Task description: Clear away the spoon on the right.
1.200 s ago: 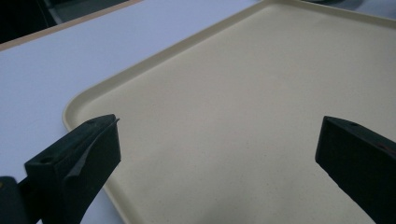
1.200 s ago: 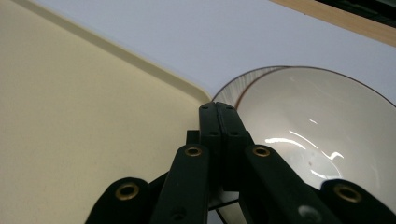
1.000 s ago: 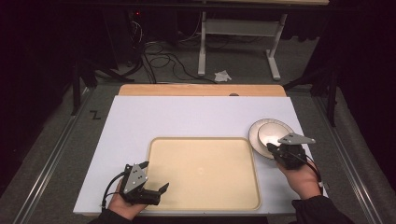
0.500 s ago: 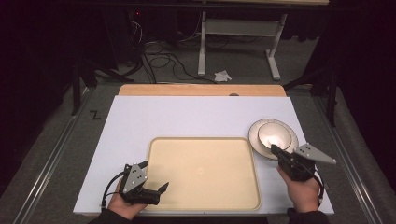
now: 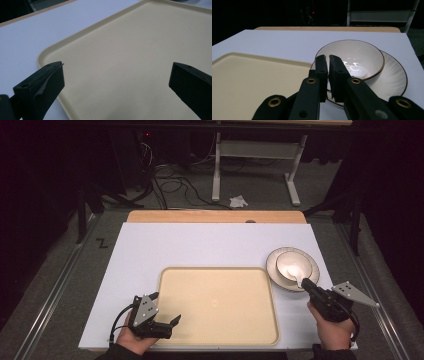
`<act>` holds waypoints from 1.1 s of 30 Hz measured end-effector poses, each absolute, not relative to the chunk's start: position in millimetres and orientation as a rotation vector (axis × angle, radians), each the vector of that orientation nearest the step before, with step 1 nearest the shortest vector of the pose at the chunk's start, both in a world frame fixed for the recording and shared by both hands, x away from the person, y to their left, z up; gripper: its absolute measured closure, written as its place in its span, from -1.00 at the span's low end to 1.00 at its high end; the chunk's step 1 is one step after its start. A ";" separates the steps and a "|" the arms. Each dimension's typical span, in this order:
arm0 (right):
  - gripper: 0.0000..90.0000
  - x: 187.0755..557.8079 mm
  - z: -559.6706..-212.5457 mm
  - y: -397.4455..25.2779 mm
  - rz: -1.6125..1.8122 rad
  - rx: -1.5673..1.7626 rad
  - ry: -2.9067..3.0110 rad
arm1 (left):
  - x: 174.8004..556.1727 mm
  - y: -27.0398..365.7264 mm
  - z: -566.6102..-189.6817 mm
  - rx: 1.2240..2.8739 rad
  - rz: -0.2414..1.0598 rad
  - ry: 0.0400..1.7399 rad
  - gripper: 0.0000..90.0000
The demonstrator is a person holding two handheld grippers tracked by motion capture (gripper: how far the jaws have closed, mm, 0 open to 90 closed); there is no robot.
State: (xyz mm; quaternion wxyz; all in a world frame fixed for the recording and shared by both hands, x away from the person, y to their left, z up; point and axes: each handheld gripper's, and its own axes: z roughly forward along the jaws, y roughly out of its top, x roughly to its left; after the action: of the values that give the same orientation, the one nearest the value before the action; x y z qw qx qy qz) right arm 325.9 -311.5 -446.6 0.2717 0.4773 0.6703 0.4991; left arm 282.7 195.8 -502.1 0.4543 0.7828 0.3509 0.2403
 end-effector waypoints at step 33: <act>0.05 340.7 -467.3 -308.4 1.344 1.578 1.741 | 282.9 193.7 -503.9 1.957 0.582 0.850 -0.98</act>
State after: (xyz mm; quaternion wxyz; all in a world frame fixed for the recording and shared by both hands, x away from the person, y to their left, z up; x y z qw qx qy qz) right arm 340.7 -308.4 -467.3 0.2157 0.5692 0.6280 0.4848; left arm 282.9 193.7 -503.9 0.4486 0.7908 0.3436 0.2351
